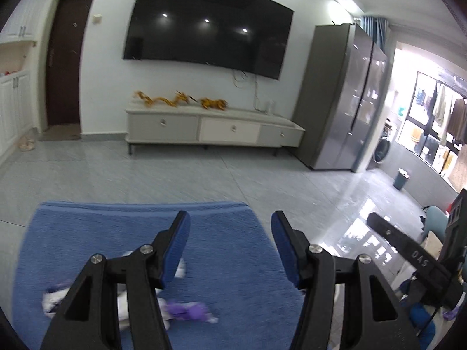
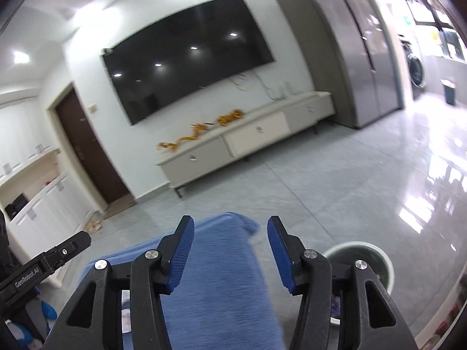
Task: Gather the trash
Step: 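Open both tools to drop carton and glove into the bin, return, then grasp purple glove with right tool while left tool grasps white-blue printed snack bag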
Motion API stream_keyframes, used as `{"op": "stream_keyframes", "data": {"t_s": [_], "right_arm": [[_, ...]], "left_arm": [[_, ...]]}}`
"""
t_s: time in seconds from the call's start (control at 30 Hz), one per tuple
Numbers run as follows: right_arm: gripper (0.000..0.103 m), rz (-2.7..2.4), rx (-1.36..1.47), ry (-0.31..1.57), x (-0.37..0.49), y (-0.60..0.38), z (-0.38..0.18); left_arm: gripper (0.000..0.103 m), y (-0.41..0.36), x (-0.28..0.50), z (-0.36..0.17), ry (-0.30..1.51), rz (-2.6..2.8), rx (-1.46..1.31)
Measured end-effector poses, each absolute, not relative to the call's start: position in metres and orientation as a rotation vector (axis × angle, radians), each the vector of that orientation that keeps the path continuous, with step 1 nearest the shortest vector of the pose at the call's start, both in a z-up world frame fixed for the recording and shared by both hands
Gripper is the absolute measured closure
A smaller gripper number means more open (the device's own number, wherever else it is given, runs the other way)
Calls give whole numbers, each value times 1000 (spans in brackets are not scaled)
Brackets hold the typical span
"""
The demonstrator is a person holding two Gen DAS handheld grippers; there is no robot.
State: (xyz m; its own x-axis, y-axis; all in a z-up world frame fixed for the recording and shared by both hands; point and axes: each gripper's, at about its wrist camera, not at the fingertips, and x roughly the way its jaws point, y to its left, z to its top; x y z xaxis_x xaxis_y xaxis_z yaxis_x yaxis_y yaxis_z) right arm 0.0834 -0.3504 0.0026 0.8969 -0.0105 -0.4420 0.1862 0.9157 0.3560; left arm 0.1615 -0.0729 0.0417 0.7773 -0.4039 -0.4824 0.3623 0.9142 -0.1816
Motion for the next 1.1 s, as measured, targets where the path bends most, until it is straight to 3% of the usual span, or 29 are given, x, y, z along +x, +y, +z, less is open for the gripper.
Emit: {"op": "stream_keyframes", "data": {"t_s": [0.27,0.57,0.83,1.1], "right_arm": [[53,15,317,381,72,-294,36],[53,95,267,356,56,-263,43],[53,133,264,410,51,-255,23],[53,243,248,555,78,-231,-26]], "left_arm": [[43,32,106,76,419,-261,-71],[41,118,73,74,391,-130,-100],[41,166,67,38,451,-107,-113],[41,153,111,-35,649,-211,-50]]}}
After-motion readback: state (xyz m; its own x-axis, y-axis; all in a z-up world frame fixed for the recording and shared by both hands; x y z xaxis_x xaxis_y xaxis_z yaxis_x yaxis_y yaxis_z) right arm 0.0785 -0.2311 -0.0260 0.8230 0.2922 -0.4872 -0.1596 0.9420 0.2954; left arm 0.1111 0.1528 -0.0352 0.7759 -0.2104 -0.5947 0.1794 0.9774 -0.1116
